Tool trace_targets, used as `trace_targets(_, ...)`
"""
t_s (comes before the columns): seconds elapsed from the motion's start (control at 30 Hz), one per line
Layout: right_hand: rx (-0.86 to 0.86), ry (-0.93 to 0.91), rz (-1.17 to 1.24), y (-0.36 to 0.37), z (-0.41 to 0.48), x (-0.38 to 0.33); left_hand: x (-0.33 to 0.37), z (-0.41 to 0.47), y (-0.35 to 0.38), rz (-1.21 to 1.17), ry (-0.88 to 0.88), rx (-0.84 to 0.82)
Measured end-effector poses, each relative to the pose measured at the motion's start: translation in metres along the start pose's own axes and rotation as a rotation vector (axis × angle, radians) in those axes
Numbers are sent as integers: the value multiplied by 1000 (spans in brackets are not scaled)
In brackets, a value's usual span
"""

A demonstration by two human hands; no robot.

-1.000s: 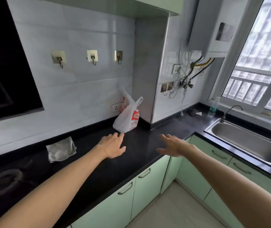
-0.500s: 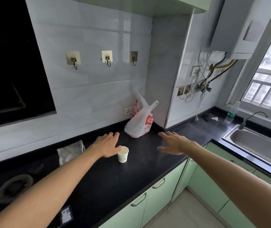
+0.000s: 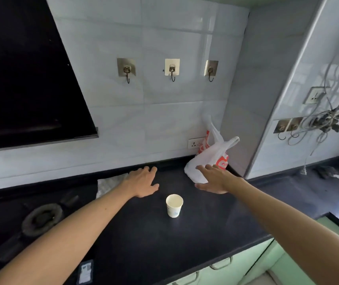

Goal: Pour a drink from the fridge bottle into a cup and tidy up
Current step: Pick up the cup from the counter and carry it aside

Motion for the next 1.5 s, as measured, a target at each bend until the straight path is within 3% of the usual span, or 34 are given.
trace_targets(0.43, -74, -163, 31, 17, 87, 8, -1, 29, 8, 0, -207, -52)
trace_targets(0.7, -171, -287, -1, 81, 104, -19, -8, 15, 63, -160, -320, -94)
trace_targets(1.13, -296, -247, 140, 156, 111, -28, 0, 25, 151, -266, -299, -227)
trace_targets(1.5, -86, -119, 619, 208, 99, -39, 6, 49, 205, -555, -363, -213)
Point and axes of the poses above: each hand's wrist, its own z-axis towards the middle knuckle, its own y-axis out of the palm, x = y × z, the point moved 9 cm from there along z, towards the middle knuckle, and after that the axes turned 9 degrees about y, right-handed, at the moved point
